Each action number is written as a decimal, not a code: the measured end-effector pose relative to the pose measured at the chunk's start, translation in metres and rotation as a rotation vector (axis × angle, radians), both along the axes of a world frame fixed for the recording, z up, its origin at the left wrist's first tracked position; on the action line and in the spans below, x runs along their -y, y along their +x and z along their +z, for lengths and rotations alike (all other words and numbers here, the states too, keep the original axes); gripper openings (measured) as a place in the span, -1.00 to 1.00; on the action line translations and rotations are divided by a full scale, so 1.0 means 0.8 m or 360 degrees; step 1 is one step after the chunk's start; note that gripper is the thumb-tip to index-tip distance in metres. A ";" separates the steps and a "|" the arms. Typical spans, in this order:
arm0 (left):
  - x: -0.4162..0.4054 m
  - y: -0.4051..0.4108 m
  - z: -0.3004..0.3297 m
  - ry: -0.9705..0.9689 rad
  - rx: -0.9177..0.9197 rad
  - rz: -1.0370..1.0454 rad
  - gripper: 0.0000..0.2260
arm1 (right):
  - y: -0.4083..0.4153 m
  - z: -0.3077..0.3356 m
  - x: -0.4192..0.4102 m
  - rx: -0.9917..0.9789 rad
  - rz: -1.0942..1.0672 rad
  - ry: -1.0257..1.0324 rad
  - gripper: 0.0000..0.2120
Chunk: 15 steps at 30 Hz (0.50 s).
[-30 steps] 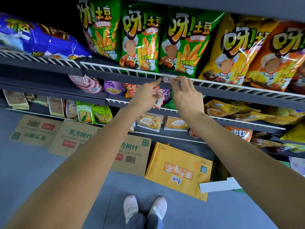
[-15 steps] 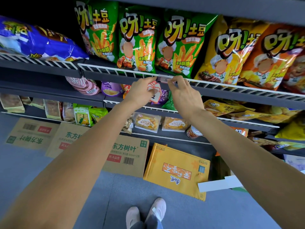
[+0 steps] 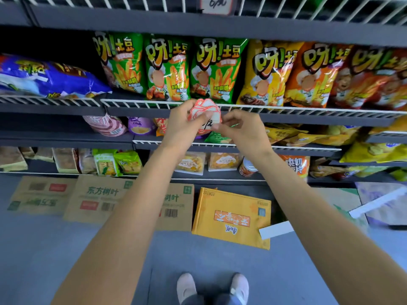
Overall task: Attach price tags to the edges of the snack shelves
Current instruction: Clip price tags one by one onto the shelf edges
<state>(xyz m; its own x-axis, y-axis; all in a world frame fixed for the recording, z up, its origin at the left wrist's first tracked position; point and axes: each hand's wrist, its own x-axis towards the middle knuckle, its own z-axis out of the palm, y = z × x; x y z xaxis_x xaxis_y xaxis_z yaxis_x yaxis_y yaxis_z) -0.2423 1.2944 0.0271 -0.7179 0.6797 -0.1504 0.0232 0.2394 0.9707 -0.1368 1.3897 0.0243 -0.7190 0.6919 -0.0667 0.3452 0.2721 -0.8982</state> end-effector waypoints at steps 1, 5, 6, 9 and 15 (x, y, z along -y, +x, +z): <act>-0.003 0.010 0.009 0.0003 -0.0002 -0.0030 -0.92 | 0.012 0.007 -0.002 -0.0010 -0.0041 0.0001 -0.88; -0.031 0.066 0.039 0.0024 0.0113 -0.0108 -0.91 | 0.071 0.034 -0.024 -0.0054 -0.0179 -0.0044 -0.80; -0.042 0.084 0.047 0.0022 0.0121 -0.0135 -0.91 | 0.089 0.040 -0.032 -0.0065 -0.0213 -0.0054 -0.81; -0.079 0.151 0.065 0.0040 0.0097 -0.0168 -0.89 | 0.153 0.059 -0.065 -0.0063 -0.0272 -0.0046 -0.84; -0.174 0.326 0.081 0.0131 0.0021 -0.0112 -0.92 | 0.315 0.079 -0.150 -0.0086 -0.0403 -0.0057 -0.87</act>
